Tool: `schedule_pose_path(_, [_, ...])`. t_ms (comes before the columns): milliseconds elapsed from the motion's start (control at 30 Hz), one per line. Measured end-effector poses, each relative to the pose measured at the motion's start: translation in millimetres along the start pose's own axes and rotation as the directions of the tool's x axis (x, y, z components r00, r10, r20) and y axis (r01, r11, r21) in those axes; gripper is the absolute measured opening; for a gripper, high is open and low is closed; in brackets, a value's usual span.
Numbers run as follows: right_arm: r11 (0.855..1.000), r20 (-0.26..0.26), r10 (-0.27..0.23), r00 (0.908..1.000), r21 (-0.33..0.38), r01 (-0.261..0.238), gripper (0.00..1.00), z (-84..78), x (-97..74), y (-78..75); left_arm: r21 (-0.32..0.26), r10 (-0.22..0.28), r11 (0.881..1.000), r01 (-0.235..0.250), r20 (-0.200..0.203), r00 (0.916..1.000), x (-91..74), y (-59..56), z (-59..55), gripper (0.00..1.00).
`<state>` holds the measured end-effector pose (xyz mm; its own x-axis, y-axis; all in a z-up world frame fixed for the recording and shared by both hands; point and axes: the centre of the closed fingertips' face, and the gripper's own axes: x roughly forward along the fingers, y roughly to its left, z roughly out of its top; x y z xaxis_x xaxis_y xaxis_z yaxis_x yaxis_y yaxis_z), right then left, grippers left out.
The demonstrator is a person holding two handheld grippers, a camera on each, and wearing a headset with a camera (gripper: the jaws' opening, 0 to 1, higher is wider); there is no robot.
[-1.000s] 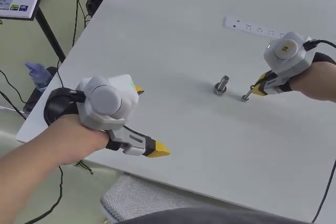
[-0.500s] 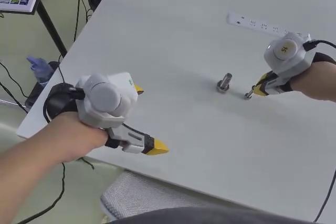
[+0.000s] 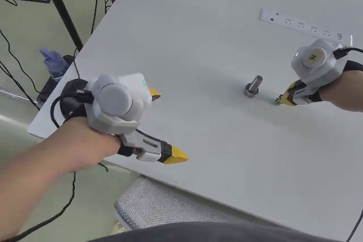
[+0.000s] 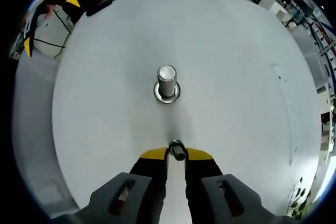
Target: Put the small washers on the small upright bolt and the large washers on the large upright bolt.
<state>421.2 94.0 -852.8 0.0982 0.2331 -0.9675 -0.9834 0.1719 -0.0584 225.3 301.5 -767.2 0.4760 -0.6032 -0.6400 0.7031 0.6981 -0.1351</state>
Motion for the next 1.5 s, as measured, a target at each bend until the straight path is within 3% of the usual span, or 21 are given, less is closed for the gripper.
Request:
schedule_pose_path(433, [1.000,-0.034,-0.005,0.9994,-0.030,0.004,0.13,0.6,5.0,2.3,-0.010,-0.007,1.000,0.007,-0.034,0.9994,-1.5,-4.6,-15.0,0.86])
schedule_pose_path(1000, [1.000,-0.031,-0.003,0.9995,0.010,0.003,0.14,1.0,3.4,0.9,-0.005,-0.002,1.000,0.002,-0.043,0.9991,-0.6,-4.5,-16.7,0.85])
schedule_pose_path(1067, [1.000,-0.021,0.006,0.9997,0.017,-0.006,0.17,2.5,3.5,2.5,-0.003,-0.003,1.000,0.003,-0.045,0.9990,-0.5,-5.5,-17.4,0.85])
schedule_pose_path(1133, [1.000,-0.016,0.002,0.9999,0.015,-0.002,0.29,2.9,4.5,2.1,-0.005,-0.005,1.000,0.005,-0.048,0.9989,-0.4,-6.2,-18.8,0.85])
schedule_pose_path(1200, [1.000,-0.006,-0.009,0.9999,0.007,0.009,0.35,4.1,4.0,0.2,-0.005,0.000,1.000,0.000,-0.052,0.9986,-0.6,-5.8,-20.5,0.86])
schedule_pose_path(1500, [1.000,0.016,-0.013,0.9998,0.021,0.013,0.35,5.0,-5.4,-2.8,-0.003,0.013,1.000,-0.013,-0.034,0.9993,-2.2,-6.2,-16.5,0.88])
